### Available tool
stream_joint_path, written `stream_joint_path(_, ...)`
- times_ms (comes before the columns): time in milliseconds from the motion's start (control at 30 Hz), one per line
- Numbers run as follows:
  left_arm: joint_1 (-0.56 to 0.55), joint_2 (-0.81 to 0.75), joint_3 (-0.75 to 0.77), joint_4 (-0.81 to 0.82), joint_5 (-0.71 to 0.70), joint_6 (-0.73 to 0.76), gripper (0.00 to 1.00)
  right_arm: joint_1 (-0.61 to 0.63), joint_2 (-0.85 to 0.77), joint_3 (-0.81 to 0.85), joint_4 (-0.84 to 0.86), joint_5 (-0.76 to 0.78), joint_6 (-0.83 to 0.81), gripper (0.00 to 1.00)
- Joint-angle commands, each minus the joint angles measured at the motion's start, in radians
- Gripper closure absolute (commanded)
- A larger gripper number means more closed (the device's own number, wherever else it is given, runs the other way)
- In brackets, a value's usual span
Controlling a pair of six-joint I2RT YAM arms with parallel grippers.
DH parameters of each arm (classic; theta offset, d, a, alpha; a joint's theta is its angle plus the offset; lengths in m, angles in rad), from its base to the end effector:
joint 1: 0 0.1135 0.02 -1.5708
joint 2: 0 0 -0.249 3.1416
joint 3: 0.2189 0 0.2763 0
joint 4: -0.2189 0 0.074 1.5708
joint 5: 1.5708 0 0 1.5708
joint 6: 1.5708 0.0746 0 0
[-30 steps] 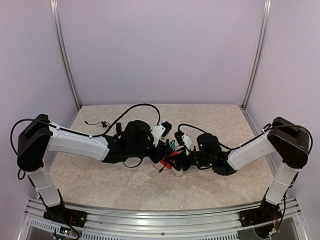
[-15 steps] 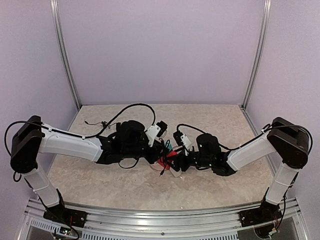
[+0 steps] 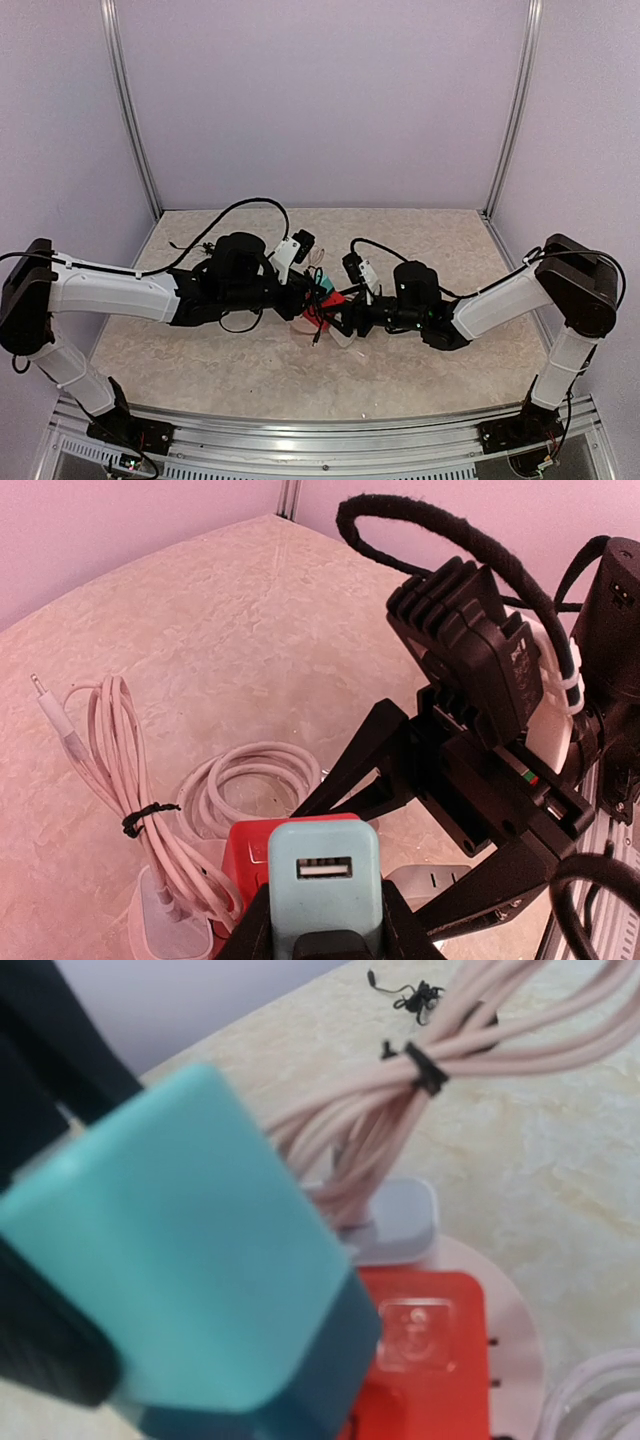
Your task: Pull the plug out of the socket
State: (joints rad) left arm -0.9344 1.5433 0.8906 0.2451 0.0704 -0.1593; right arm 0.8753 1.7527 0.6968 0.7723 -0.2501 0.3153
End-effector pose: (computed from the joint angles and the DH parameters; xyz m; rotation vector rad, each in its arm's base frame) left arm 0.2336 -0.3249 0.1874 0.8232 1.8904 -0.7667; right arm 0.2361 0.3116 0.1123 -0.7244 1.8457 1.0358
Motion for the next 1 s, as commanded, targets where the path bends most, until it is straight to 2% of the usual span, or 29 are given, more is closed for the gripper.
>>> stream_joint_path(0,0.011,-0.058,0.049,0.060,0.058,0.006,1.00,-0.053,0.056,-0.037,-0.191,0.155,-0.002,0.71)
stream_joint_path(367,0.017,0.095,0.173,0.046,0.099,-0.025,1.00,-0.042,0.052,-0.008,-0.235,0.158,-0.059,0.73)
stream_joint_path(600,0.030,0.137,0.188,0.072,0.139,-0.053,1.00,-0.038,0.053,0.000,-0.245,0.158,-0.070,0.74)
stream_joint_path(733,0.046,0.108,0.178,0.033,0.115,-0.047,1.00,-0.037,0.047,-0.007,-0.243,0.165,-0.068,0.74)
stream_joint_path(967,0.143,-0.039,0.106,-0.104,0.064,-0.046,1.00,-0.038,0.034,-0.007,-0.249,0.168,-0.062,0.74)
